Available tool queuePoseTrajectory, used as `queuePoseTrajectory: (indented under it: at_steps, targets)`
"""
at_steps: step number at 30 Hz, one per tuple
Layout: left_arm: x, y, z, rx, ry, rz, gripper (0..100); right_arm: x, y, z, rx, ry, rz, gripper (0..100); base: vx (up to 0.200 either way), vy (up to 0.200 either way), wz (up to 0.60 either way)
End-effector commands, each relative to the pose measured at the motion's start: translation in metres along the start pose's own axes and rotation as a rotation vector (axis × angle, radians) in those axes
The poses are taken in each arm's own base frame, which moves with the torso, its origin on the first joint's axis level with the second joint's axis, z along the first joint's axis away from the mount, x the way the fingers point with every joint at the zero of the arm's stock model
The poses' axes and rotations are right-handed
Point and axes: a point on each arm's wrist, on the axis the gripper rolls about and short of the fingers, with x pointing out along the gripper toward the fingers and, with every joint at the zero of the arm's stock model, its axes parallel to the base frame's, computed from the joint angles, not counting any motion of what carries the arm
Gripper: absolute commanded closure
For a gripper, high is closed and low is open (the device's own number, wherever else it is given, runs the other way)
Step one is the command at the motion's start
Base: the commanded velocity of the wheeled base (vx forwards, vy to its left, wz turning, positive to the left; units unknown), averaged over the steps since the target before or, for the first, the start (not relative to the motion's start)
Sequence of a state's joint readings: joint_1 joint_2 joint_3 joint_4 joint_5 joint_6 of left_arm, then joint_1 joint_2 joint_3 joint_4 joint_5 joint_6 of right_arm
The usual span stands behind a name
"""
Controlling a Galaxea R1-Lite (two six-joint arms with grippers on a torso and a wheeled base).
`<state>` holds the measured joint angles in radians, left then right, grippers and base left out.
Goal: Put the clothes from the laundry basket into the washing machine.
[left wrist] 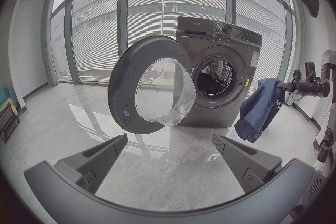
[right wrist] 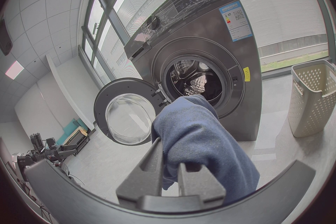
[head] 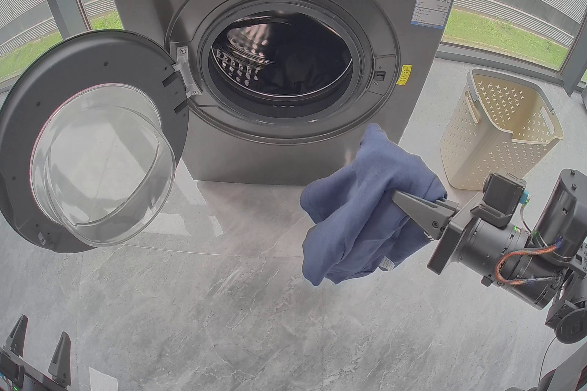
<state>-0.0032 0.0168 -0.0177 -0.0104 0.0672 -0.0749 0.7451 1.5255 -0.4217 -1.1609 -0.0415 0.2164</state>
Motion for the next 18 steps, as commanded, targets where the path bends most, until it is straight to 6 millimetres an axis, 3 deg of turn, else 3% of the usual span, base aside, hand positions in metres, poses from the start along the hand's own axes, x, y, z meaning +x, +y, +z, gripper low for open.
queuePoseTrajectory:
  at_steps: [1, 8, 18]
  targets:
    - [-0.0006, 0.0003, -0.0031, -0.001, -0.007, 0.0, 0, 0.0007, 0.0003, -0.001, 0.0, 0.004, 0.001, 100, 0.0, 0.2, 0.0]
    - [-0.0006, 0.0003, -0.0031, -0.001, -0.007, 0.0, 0, 0.0004, 0.0004, -0.0006, 0.0, 0.002, 0.002, 100, 0.0, 0.2, 0.0]
    - [-0.0006, 0.0003, -0.0031, -0.001, -0.007, 0.0, 0, 0.0004, 0.0004, -0.0006, 0.0, 0.002, 0.002, 100, 0.0, 0.0, 0.0]
